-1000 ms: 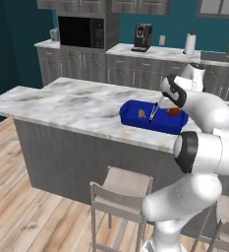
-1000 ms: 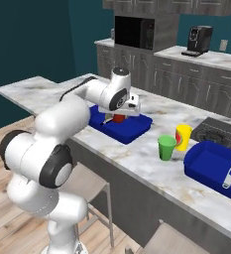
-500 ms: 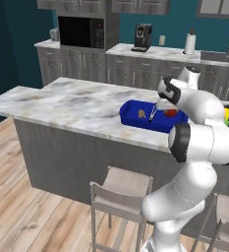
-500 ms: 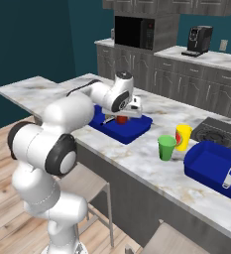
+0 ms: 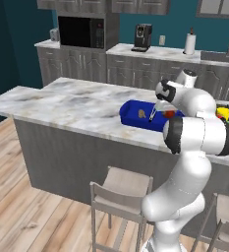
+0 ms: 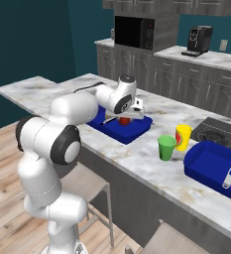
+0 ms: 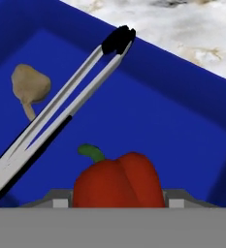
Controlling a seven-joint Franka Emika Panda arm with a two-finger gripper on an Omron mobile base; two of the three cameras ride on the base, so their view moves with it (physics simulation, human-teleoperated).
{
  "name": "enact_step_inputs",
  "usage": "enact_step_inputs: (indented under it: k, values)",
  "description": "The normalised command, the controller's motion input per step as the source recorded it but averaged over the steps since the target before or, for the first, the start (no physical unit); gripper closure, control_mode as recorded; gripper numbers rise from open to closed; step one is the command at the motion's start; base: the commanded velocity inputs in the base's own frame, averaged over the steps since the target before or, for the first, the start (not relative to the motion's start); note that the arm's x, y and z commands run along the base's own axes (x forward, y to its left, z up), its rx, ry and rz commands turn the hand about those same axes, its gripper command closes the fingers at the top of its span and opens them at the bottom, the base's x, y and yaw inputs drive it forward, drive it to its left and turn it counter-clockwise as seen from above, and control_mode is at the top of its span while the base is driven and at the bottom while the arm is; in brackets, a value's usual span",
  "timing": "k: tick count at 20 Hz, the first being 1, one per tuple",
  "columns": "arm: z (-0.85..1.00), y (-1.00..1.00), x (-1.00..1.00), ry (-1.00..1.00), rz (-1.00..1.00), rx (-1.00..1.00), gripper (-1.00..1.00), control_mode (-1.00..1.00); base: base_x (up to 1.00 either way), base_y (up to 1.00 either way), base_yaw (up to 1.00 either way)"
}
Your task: Gather the garlic and bell pepper from the fridge and place them on a tray on the dining counter. Then gather the steaks from the fridge and place them on the other tray.
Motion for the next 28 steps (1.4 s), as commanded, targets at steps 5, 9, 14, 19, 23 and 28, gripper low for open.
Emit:
enact_step_inputs:
  k: [5, 9, 14, 19, 23, 28]
  values:
    - [-0.2, -0.05, 0.29, 0.0, 0.0, 0.0, 1.0, -1.0, 0.0, 0.0, 0.0]
    - [-0.08, -0.02, 0.18, 0.0, 0.0, 0.0, -1.0, -1.0, 0.0, 0.0, 0.0]
    - [-0.01, 0.0, 0.08, 0.0, 0.0, 0.0, -1.0, -1.0, 0.0, 0.0, 0.0]
    - [0.0, 0.0, 0.06, 0.0, 0.0, 0.0, -1.0, -1.0, 0.0, 0.0, 0.0]
    - [0.06, 0.0, -0.13, 0.0, 0.0, 0.0, -1.0, -1.0, 0.0, 0.0, 0.0]
    - [0.42, 0.0, -0.9, -0.11, 0.0, -0.03, -1.0, -1.0, 0.0, 0.0, 0.0]
